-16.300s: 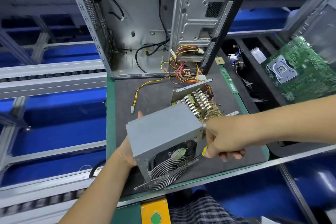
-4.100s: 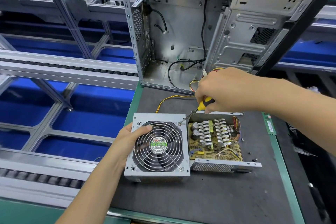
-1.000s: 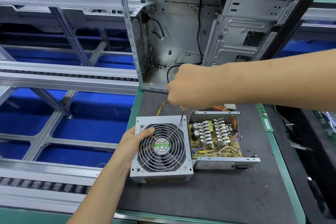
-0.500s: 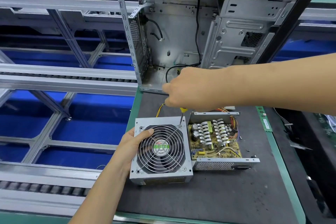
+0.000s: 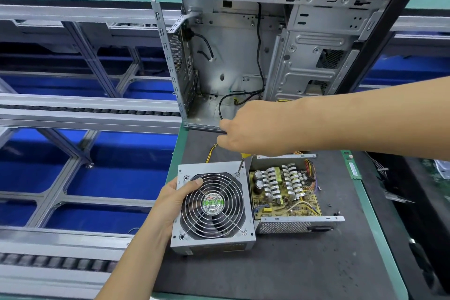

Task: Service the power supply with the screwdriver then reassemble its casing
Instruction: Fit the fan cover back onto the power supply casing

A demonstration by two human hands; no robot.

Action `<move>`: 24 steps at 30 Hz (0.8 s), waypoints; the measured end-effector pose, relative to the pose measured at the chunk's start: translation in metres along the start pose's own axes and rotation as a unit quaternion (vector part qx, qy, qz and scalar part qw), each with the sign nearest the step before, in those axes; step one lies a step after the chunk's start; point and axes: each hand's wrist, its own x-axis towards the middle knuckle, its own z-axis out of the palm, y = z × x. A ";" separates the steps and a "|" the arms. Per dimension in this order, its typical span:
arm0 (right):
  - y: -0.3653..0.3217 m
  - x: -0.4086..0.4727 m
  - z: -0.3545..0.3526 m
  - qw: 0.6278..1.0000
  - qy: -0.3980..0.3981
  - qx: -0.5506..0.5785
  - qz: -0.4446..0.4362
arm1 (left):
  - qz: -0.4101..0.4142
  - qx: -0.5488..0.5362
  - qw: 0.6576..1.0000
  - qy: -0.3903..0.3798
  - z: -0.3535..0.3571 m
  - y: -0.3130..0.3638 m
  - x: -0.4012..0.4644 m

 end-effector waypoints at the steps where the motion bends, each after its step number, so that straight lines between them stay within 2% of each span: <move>1: 0.000 0.000 -0.002 1.000 0.010 -0.011 -0.007 | 0.000 0.000 1.000 -0.001 0.000 0.000 0.000; 5: -0.001 0.000 -0.005 0.996 0.044 -0.061 -0.039 | 0.004 0.005 1.000 -0.007 0.000 0.001 -0.001; 9: 0.000 0.002 -0.007 0.995 0.013 -0.096 -0.028 | -0.001 0.008 1.000 -0.002 0.000 0.001 -0.001; 15: -0.002 0.001 0.008 0.999 -0.018 -0.043 0.004 | 0.002 0.013 1.000 0.006 0.001 0.001 -0.002; 20: 0.001 0.003 0.005 0.997 0.040 -0.054 -0.025 | 0.003 0.009 1.000 0.007 0.002 0.001 -0.003; 24: 0.000 0.002 0.001 0.994 0.032 -0.087 -0.053 | 0.002 0.007 1.000 0.006 0.004 0.002 -0.004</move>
